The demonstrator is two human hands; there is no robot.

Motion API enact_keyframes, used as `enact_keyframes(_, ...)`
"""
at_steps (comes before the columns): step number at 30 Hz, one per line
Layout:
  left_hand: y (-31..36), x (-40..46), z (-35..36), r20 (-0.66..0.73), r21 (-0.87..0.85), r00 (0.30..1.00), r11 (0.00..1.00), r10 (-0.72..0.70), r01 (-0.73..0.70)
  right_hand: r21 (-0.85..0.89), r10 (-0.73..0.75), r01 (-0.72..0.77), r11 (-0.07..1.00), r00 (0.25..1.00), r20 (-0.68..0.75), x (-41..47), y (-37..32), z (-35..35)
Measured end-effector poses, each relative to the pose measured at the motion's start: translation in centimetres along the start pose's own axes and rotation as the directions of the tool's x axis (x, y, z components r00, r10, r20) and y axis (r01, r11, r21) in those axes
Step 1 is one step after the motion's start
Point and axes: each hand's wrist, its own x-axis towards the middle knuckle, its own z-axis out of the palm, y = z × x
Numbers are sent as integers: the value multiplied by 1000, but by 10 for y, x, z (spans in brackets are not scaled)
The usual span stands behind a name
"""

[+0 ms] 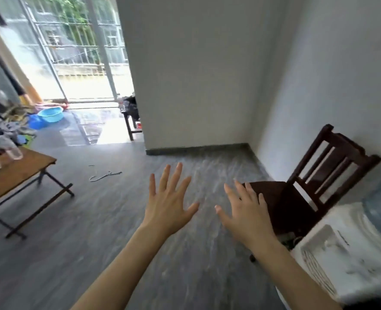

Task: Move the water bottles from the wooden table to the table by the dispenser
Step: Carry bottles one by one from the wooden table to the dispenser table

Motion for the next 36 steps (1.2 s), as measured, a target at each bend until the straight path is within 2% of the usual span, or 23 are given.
enact_keyframes(3,-61,-35,-5,30,2,984,985,-173,173,3,-160,160,987,986,55,13,-62,14)
enact_keyframes(7,-123,-86,-11,64,7,927,929,-369,370,16,-348,350,937,924,158,25,-133,34)
enact_keyframes(12,-177,-143,-21,121,-5,799,804,-589,594,61,-557,558,828,803,212,40,-213,59)
enact_keyframes(17,-211,-173,-33,84,-3,669,672,-738,741,72,-712,718,692,662,235,59,-275,79)
enact_keyframes(24,-229,-167,-46,85,-3,509,510,-857,860,112,-823,827,551,516,238,101,-323,88)
enact_keyframes(36,-248,-153,-44,96,34,359,363,-929,931,183,-886,884,430,376,271,140,-366,109)
